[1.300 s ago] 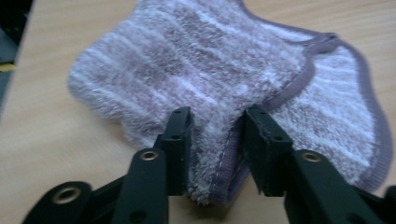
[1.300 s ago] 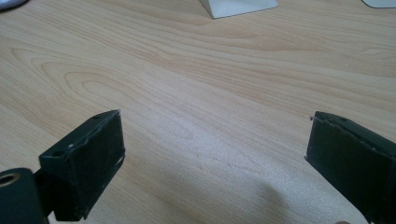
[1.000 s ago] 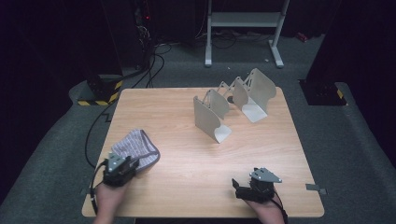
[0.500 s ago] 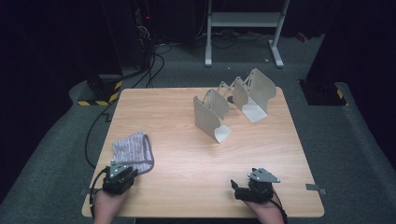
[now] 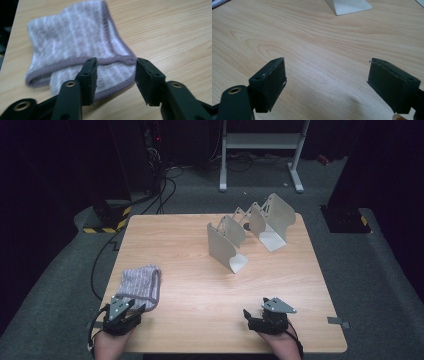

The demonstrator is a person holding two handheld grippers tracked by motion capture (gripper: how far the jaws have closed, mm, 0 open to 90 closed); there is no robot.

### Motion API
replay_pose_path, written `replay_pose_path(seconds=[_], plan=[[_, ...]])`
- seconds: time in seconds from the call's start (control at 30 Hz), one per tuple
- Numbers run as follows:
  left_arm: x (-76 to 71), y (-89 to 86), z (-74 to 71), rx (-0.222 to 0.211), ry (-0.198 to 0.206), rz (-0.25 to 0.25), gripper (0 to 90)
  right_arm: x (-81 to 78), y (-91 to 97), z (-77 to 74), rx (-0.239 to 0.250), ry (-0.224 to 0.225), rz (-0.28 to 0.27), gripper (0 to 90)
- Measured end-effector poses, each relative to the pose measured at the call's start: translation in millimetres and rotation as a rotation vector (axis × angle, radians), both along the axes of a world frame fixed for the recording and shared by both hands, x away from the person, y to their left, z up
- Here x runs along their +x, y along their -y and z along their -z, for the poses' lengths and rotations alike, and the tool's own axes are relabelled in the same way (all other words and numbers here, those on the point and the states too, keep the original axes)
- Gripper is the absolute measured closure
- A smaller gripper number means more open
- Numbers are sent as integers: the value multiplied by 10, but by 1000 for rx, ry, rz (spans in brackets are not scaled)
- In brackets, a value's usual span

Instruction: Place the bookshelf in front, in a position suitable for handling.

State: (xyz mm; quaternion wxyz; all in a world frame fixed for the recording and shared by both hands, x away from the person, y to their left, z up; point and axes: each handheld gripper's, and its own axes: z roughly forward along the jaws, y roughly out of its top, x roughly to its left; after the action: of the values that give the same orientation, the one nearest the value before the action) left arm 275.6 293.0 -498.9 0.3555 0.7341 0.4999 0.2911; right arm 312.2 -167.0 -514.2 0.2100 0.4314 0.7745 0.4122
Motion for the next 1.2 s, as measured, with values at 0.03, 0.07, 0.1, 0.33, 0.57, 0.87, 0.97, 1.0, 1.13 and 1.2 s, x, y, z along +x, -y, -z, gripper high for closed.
replay_pose_path(seconds=[0.03, 0.07, 0.1, 0.33, 0.57, 0.87, 0.97, 1.0, 1.13, 1.2], plan=[[2, 34, -10, -4, 9, 7, 491, -6, 11, -9, 4, 7, 2, 182], [4, 58, -23, -8, 12, 14, 482, -15, 24, -19, 17, 11, 6, 207], [4, 58, -23, -8, 12, 14, 478, -15, 24, -19, 17, 11, 6, 207], [20, 234, -45, -33, 21, 76, 460, 51, 1, -176, 36, 50, 0, 357], [47, 290, 25, -40, 4, 120, 454, 620, -288, -525, 51, 107, 14, 457], [39, 308, 31, -40, 10, 128, 454, 1216, -585, -650, 25, 124, 51, 546], [46, 328, 33, -40, 12, 135, 453, 1302, -629, -668, 57, 118, 30, 638], [48, 334, 36, -41, 8, 139, 452, 1313, -643, -683, 63, 125, 28, 664], [48, 360, 59, -34, 1, 151, 451, 1315, -692, -732, 51, 146, 24, 755], [40, 373, 52, -24, 6, 158, 451, 1291, -719, -755, 49, 168, 17, 854]])
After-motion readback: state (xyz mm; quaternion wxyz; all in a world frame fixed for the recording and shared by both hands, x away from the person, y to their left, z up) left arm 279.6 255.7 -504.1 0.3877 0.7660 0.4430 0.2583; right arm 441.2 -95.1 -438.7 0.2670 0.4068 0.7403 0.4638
